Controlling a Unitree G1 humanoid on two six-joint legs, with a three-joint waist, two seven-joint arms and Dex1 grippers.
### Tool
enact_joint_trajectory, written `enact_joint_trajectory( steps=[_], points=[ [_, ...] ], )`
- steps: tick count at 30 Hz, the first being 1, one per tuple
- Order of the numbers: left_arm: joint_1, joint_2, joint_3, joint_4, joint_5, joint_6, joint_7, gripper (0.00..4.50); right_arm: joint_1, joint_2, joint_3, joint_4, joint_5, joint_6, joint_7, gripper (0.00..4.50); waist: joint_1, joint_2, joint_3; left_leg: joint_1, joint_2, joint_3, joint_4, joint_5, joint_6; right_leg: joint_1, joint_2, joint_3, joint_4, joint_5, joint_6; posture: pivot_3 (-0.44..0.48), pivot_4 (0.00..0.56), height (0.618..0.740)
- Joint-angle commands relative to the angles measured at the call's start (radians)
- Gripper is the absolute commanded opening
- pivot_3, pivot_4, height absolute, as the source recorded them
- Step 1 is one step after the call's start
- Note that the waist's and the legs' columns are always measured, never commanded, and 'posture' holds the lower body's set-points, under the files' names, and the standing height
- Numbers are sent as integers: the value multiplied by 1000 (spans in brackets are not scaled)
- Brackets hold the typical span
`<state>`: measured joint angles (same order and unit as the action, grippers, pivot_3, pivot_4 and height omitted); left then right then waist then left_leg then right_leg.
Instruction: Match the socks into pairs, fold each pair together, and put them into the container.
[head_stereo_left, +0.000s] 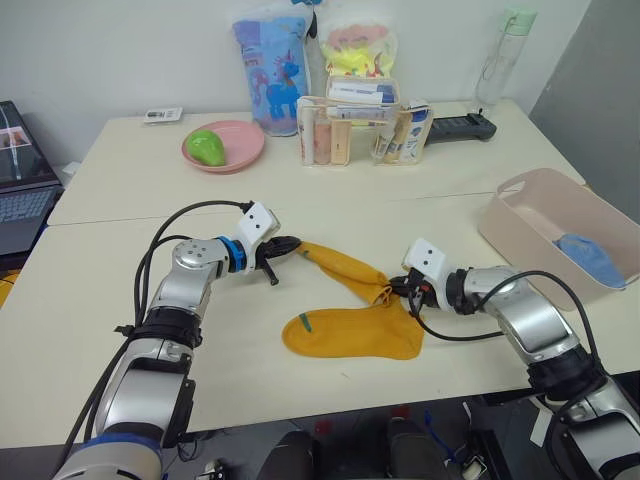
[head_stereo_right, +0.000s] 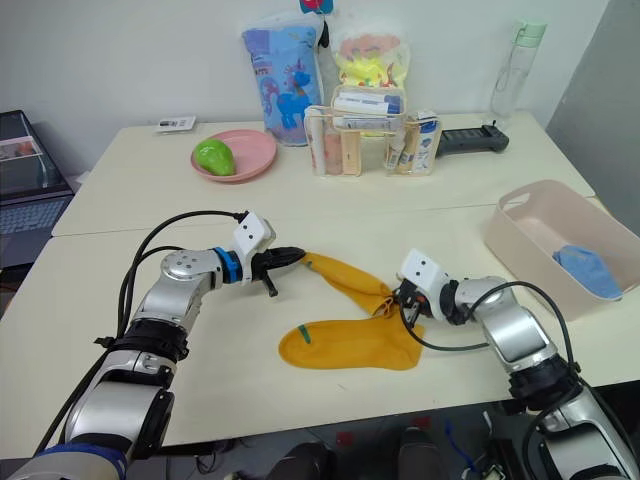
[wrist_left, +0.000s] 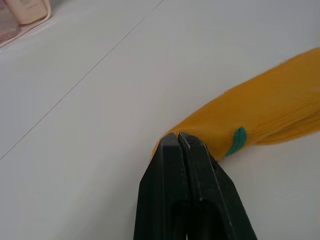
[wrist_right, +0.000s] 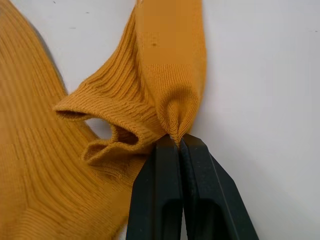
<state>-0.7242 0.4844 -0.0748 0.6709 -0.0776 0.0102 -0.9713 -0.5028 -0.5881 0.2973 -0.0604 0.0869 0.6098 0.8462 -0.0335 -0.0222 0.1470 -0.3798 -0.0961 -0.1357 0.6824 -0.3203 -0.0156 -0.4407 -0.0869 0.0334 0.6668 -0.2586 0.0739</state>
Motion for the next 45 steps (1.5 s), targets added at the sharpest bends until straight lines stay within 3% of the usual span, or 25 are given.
enact_joint_trajectory(
  steps=[1,8,10,13,22,24,27,28,31,40,41,42,45],
  points=[
    [-29,2,15,-9,-5,-26,4,0,-58,-32,13,38,-82,-89,-19,20,0,0,0,0,0,0,0,0,0,0,0,0,0,0,0,0,150,740],
    [-20,-6,10,-3,-1,-54,8,0,-121,-74,79,167,-233,-292,-24,20,-2,0,0,0,0,1,0,0,0,0,0,0,0,0,0,0,150,740],
    [-29,-27,17,20,-10,-50,19,0,-128,-71,63,194,-227,-320,-12,530,0,0,0,0,0,1,0,0,0,0,0,0,0,0,0,0,150,740],
    [-43,-58,26,52,-31,-21,12,611,-122,-75,45,207,-220,-335,6,1436,1,0,0,0,0,1,1,0,0,0,0,0,0,0,0,0,150,740],
    [-123,-127,-12,204,32,-41,86,3564,-103,-55,12,184,-211,-293,21,4500,-1,0,0,0,0,1,1,0,0,0,0,0,1,0,0,0,150,740],
    [-138,-132,-26,228,49,-45,77,4172,-92,-48,6,173,-203,-264,28,4500,0,0,0,0,0,1,1,0,0,0,0,0,1,0,0,0,150,740],
    [-147,-126,-43,249,71,-51,56,4053,-77,-34,-1,168,-193,-235,29,4500,-1,-1,0,0,0,1,1,0,0,0,0,0,1,0,0,0,150,740],
    [-149,-123,-49,258,79,-53,53,3813,-73,-26,-6,166,-183,-221,34,4500,-1,-1,-1,0,0,1,1,0,0,0,0,0,1,0,0,0,150,740],
    [-151,-121,-54,268,86,-64,38,2918,-65,-13,-19,158,-168,-192,33,3850,-1,-1,-2,0,0,1,1,0,0,0,0,0,1,0,0,0,150,740],
    [-140,-130,-22,236,49,-76,20,1,-58,-23,-34,154,-142,-178,67,533,0,-1,-2,0,0,1,2,0,0,0,0,0,2,0,0,0,150,740],
    [-132,-132,-15,220,36,-74,10,0,-59,-22,-35,155,-138,-178,70,143,0,-1,-2,0,0,1,2,0,0,0,0,0,2,0,0,0,150,740],
    [-123,-130,-11,205,28,-68,3,0,-60,-20,-36,154,-133,-177,75,37,0,-1,-2,0,0,1,2,0,0,0,0,0,2,0,0,0,150,740],
    [-73,-109,-9,114,16,-32,-13,0,-78,-16,-35,162,-139,-195,70,37,-1,-1,-2,0,0,1,2,0,0,-1,0,0,3,0,0,0,150,740]
  ],
)
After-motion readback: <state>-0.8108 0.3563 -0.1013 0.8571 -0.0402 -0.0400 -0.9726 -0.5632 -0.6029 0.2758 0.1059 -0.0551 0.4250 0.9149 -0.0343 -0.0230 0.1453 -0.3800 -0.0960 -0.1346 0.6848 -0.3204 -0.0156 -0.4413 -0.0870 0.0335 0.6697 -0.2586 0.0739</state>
